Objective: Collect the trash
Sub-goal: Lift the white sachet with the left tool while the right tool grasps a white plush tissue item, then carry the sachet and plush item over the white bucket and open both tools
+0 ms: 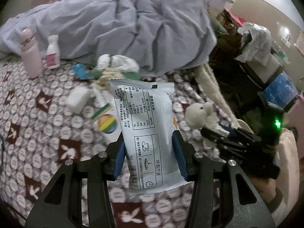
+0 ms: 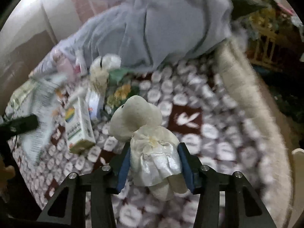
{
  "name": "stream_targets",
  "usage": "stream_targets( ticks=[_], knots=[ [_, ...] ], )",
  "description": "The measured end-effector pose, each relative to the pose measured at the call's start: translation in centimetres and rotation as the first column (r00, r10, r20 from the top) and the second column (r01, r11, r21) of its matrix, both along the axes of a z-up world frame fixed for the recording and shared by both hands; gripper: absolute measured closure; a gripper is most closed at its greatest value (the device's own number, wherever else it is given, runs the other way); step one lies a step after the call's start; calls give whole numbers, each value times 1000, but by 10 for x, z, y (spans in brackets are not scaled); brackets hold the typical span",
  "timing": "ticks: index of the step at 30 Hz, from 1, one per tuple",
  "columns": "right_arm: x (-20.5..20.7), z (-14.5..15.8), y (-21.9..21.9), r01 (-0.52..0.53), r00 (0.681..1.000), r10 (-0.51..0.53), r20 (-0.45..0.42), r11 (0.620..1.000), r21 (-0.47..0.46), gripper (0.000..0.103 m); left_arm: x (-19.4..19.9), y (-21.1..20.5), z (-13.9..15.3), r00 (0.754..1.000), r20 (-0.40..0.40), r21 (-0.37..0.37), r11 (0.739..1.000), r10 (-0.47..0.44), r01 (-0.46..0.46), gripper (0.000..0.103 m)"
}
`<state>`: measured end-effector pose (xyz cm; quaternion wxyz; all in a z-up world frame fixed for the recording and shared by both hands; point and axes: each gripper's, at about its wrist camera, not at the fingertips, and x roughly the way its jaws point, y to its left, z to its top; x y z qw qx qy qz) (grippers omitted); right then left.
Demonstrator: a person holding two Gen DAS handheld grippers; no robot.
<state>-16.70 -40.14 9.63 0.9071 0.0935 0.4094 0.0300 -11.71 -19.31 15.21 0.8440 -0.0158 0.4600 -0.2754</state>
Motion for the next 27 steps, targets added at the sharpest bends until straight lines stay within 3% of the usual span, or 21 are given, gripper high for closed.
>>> stream_targets(
  ticks=[11,27],
  knots=[
    [-54,41,-50,156,984,-155,90,988,0,56,-19,-79,10,990,36,6,991,-133,133,58],
    [-123,49,-143,381,920,-379,98,925,-6,55,-52,-194,16,946,58,10,948,-319,319,58]
  ],
)
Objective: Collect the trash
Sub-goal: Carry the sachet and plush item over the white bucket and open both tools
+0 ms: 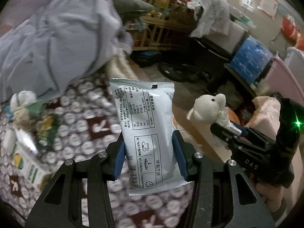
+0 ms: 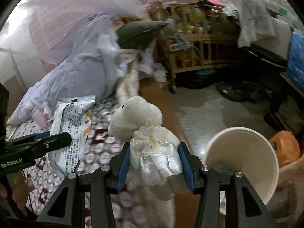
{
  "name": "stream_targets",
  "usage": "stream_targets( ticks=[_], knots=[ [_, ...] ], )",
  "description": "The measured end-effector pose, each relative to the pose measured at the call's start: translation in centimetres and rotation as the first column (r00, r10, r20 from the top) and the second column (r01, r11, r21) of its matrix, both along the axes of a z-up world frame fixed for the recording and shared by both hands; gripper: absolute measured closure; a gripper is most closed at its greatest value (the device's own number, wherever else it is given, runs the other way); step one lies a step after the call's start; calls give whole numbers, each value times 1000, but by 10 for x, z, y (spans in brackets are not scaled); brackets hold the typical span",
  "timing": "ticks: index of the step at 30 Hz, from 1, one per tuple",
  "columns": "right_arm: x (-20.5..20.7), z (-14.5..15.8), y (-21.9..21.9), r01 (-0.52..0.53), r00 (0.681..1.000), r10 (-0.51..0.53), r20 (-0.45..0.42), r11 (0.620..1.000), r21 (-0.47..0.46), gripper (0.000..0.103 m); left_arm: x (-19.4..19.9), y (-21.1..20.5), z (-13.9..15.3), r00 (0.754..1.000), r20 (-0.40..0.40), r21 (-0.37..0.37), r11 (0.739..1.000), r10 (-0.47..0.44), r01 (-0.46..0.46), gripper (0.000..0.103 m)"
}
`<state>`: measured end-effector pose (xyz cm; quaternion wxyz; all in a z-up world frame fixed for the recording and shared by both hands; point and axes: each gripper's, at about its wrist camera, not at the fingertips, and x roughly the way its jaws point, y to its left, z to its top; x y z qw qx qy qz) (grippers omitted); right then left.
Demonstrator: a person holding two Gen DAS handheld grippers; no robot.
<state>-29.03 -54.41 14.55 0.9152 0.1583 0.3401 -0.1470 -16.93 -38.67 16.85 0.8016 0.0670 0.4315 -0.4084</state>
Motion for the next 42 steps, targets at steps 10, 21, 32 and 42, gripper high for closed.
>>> stream_targets(
  ticks=[10,21,32,42],
  knots=[
    [-45,-15,-62,155,988,-155,-30,988,21,55,-19,-66,-12,994,-39,2,994,-105,106,58],
    [-76,-40,-111,289,956,-284,-77,955,61,54,-40,-136,-30,976,-70,19,978,-208,210,58],
    [-86,-67,-138,351,932,-337,-132,931,99,53,-47,-172,-53,963,-103,43,967,-247,253,58],
    [-85,-74,-150,384,917,-367,-155,918,95,49,-47,-181,-59,952,-153,-8,963,-267,269,49]
  ],
)
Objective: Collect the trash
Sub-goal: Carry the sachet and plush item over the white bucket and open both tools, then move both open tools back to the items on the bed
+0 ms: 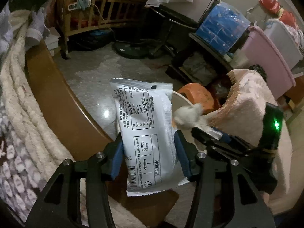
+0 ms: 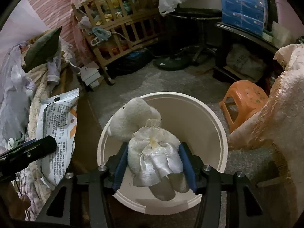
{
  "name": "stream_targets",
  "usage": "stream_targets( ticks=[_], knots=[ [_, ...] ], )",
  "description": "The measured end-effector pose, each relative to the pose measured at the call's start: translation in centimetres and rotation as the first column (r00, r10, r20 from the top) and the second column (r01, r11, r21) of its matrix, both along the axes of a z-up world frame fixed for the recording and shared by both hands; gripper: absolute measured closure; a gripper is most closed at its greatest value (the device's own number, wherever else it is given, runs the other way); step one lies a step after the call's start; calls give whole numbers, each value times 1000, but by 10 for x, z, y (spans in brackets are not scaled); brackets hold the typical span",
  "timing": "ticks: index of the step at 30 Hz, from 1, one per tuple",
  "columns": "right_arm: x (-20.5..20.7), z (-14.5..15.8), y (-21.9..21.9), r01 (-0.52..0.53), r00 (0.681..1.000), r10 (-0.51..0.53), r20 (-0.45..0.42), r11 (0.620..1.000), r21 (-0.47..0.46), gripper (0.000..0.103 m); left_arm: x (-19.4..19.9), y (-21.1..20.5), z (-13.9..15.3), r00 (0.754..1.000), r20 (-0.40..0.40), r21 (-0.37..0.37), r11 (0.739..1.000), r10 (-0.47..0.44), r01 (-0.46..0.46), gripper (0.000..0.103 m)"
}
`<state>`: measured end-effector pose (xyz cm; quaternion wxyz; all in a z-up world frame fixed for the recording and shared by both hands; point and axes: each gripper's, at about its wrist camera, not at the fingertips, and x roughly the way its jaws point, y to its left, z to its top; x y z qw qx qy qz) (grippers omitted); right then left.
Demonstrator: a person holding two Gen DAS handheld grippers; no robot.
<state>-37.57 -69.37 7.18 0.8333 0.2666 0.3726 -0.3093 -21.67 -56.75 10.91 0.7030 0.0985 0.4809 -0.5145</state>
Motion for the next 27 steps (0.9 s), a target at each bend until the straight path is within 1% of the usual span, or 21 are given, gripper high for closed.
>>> stream_targets(
  ticks=[1,2,4,7,12,21,27],
  knots=[
    [1,0,0,2,1000,-2,-9,1000,-7,49,0,1,0,1000,-7,-4,1000,-4,4,46],
    [3,-1,0,3,1000,-3,-15,1000,-14,49,-1,1,0,1000,-6,-6,1000,-7,7,45],
    [4,-3,1,1,1000,-2,-28,1000,-17,49,-2,0,-1,1000,11,4,1000,-7,7,45],
    [3,-10,1,7,1000,-7,-29,1000,20,49,-2,2,-1,1000,7,16,1000,-3,3,45],
    [4,-15,4,-1,999,2,-41,999,37,49,1,14,2,999,30,24,999,30,-31,45],
    [15,-9,24,-43,998,45,-44,999,32,49,10,46,6,991,97,44,995,87,-91,45],
    [27,2,41,-81,996,81,-39,997,17,49,20,75,10,980,137,53,987,145,-153,45]
  ],
)
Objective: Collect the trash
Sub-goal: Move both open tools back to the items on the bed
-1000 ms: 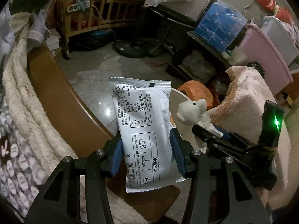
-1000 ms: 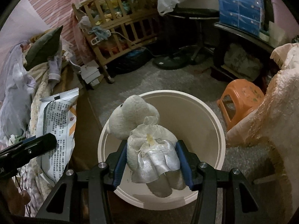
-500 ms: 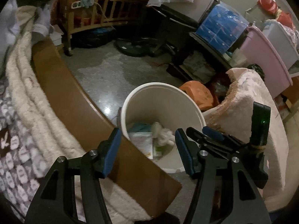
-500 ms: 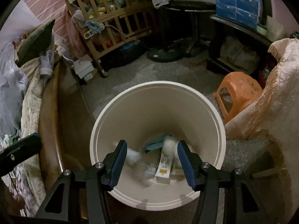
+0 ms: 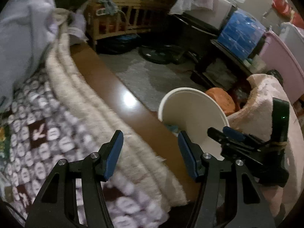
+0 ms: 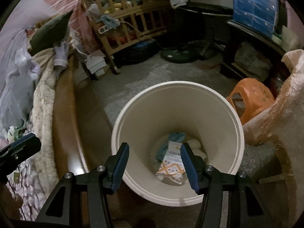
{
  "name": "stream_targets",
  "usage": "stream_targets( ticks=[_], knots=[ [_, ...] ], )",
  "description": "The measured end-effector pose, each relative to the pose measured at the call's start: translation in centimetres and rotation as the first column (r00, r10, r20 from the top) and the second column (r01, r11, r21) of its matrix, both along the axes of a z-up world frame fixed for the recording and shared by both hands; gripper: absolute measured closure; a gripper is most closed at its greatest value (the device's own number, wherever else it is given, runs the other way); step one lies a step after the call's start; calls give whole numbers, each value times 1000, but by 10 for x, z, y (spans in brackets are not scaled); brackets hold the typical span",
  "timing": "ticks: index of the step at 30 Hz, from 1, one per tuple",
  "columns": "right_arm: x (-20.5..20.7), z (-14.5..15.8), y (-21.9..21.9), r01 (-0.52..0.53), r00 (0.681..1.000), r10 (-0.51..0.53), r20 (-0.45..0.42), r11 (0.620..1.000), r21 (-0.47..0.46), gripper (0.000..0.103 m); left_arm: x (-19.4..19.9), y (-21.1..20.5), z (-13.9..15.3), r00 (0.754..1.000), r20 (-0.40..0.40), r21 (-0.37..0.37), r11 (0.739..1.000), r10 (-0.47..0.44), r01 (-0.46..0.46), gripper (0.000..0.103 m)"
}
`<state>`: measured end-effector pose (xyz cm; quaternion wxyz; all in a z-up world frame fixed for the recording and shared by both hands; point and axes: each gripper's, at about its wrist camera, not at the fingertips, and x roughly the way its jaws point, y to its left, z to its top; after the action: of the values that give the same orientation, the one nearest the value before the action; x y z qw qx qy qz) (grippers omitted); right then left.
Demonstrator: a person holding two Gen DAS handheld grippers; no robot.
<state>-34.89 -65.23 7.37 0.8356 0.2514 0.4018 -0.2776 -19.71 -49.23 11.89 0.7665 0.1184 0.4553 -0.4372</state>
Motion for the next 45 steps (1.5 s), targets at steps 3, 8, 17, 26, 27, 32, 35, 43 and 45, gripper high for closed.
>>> stream_targets(
  ticks=[3,8,17,26,27,32,35,43,45],
  knots=[
    [7,7,11,-24,1000,24,8,1000,-14,49,5,16,2,999,9,3,999,32,-33,45],
    [21,18,34,-75,997,75,26,997,-33,46,14,47,6,995,45,17,996,92,-93,45],
    [48,31,74,-163,985,165,49,985,-49,45,28,101,11,980,80,27,982,185,-187,45],
    [79,41,121,-270,960,273,63,961,-60,43,44,156,15,951,76,34,953,299,-302,45],
    [82,41,125,-280,957,283,64,958,-60,43,46,162,15,948,74,36,949,311,-314,44],
    [102,39,154,-349,935,352,51,935,-60,42,59,204,13,920,59,45,920,387,-390,44],
    [113,36,170,-385,921,387,47,921,-55,41,68,231,9,893,48,47,892,447,-449,44],
    [136,36,205,-460,886,462,43,886,-60,41,94,294,-8,809,-34,33,810,587,-586,44],
    [140,36,211,-476,877,479,39,877,-62,40,98,305,-13,791,-53,34,793,609,-608,44]
  ],
)
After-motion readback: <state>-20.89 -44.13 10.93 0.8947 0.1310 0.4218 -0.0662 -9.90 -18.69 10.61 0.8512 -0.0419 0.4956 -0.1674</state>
